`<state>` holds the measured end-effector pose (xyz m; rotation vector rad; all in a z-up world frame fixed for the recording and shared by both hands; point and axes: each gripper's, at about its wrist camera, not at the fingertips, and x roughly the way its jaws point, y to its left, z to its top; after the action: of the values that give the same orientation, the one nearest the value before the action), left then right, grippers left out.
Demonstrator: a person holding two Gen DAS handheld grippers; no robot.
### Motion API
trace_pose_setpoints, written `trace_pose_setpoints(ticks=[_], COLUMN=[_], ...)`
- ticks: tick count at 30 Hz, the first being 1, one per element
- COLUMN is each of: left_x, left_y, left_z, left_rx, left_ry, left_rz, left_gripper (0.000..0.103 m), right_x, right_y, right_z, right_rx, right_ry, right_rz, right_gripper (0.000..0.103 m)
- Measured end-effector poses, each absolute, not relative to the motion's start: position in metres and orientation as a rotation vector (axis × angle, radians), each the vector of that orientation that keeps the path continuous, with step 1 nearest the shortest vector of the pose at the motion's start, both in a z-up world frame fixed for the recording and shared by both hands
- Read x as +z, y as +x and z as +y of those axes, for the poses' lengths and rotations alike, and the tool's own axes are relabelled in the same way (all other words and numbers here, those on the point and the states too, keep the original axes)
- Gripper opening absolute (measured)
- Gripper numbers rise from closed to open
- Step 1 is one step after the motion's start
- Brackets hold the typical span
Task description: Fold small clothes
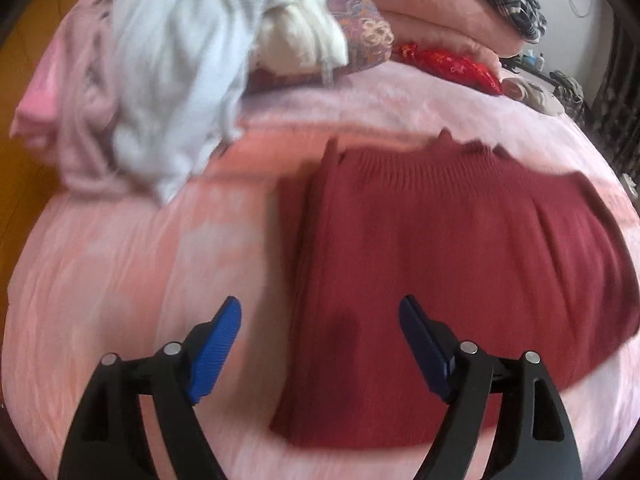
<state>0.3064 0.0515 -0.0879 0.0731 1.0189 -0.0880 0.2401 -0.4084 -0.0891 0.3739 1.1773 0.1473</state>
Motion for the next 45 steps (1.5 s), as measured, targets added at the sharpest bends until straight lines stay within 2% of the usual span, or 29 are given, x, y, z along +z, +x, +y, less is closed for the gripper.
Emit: trace_pose_setpoints(ticks=[5, 6, 7, 8, 9, 12, 18, 23, 26, 28, 30, 36, 45], left_x=[-0.105, -0.108, -0.111, -0.117, -0.121, -0.125, -0.136, -0.142, -0.136, -0.13, -0.12, -0.091, -0.113], left_y=[0.27, 0.267, 0.266, 0.267, 0.267, 0.266, 0.268, 0.268, 0.266, 0.265, 0.262, 0.263, 0.281], left_z=[0.063, 0.062, 0.06, 0.058, 0.057, 0.057, 0.056, 0.056, 0.058, 0.06, 0.059, 0.042, 0.035], left_rx=[-0.108, -0.106, -0.099, -0.091, -0.089, -0.11, -0.11, -0.111, -0.102, -0.101, -0.107, -0.133, -0.122], left_ry=[-0.011, -0.012, -0.007, -0.001, -0.006, -0.041, -0.013, -0.032, -0.054, -0.071, -0.098, -0.109, -0.063], left_rz=[1.053, 1.049, 1.053, 1.069, 1.08, 1.105, 1.122, 1.12, 1.119, 1.116, 1.105, 1.048, 1.074], left_gripper=[0.082, 0.082, 0.082, 0.08, 0.076, 0.067, 0.071, 0.073, 0.073, 0.072, 0.072, 0.073, 0.074], right_x=[-0.124, -0.131, -0.134, -0.135, -0.134, -0.12, -0.159, -0.15, -0.137, -0.124, -0.111, -0.1, -0.143], right_y=[0.197, 0.194, 0.194, 0.195, 0.195, 0.187, 0.187, 0.188, 0.187, 0.189, 0.196, 0.231, 0.262], right_z=[-0.396, -0.392, -0.39, -0.389, -0.387, -0.386, -0.395, -0.388, -0.387, -0.384, -0.383, -0.378, -0.397], right_rx=[0.227, 0.243, 0.261, 0.268, 0.27, 0.285, 0.197, 0.188, 0.186, 0.178, 0.156, 0.102, 0.045], right_ry=[0.38, 0.379, 0.389, 0.391, 0.382, 0.343, 0.345, 0.318, 0.337, 0.316, 0.313, 0.273, 0.35], right_rz=[1.249, 1.249, 1.246, 1.243, 1.231, 1.206, 1.322, 1.319, 1.299, 1.28, 1.256, 1.258, 1.336], right_gripper=[0.056, 0.045, 0.029, 0.02, 0.005, 0.005, 0.005, 0.006, 0.019, 0.038, 0.046, 0.046, 0.046])
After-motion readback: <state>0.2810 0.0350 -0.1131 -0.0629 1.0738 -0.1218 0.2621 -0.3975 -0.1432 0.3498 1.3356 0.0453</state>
